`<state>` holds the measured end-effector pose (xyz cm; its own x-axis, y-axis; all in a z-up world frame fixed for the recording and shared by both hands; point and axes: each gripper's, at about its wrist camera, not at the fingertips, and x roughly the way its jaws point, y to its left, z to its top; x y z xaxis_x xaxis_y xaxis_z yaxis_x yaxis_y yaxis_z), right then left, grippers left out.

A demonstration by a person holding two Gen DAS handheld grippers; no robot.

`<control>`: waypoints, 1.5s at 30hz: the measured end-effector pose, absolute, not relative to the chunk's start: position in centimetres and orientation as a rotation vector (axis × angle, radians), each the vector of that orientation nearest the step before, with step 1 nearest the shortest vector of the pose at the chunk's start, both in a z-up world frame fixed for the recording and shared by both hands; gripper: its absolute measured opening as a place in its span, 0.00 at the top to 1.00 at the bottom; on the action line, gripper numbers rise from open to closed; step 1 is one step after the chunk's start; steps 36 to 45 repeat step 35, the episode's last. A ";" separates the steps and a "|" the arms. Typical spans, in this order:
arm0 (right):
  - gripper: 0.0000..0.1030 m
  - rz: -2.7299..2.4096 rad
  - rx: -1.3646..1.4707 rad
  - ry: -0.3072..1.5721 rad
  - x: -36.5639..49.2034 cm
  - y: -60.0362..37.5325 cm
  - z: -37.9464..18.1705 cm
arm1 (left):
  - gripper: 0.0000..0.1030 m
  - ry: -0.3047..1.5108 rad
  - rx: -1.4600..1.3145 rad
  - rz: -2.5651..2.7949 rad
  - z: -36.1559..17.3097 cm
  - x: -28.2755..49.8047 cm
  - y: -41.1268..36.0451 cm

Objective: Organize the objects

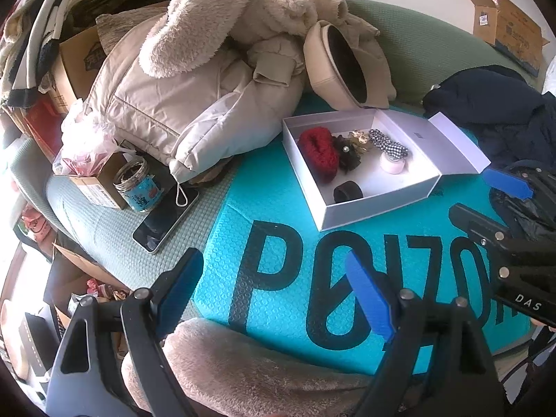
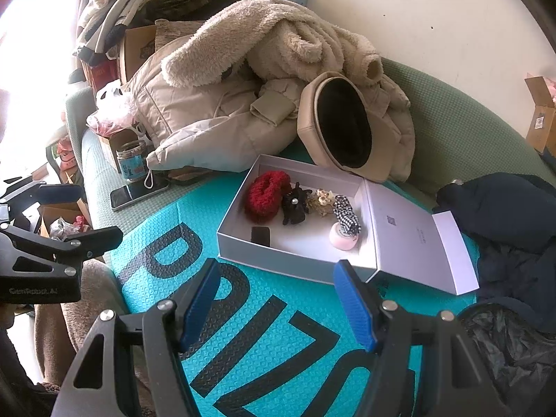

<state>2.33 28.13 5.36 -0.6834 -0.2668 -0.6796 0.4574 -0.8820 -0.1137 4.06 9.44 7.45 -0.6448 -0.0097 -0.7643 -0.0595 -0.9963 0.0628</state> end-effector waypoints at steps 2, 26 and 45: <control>0.34 -2.535 0.965 0.390 2.3 28.1 5.3 | 0.19 0.124 -1.312 2.824 7.5 4.1 9.4; 0.34 -2.519 1.004 0.419 2.1 28.0 4.5 | 0.19 0.123 -1.330 2.816 6.8 4.0 9.3; 0.34 -2.505 1.006 0.424 2.1 27.7 4.2 | 0.19 0.127 -1.336 2.811 6.5 4.2 9.2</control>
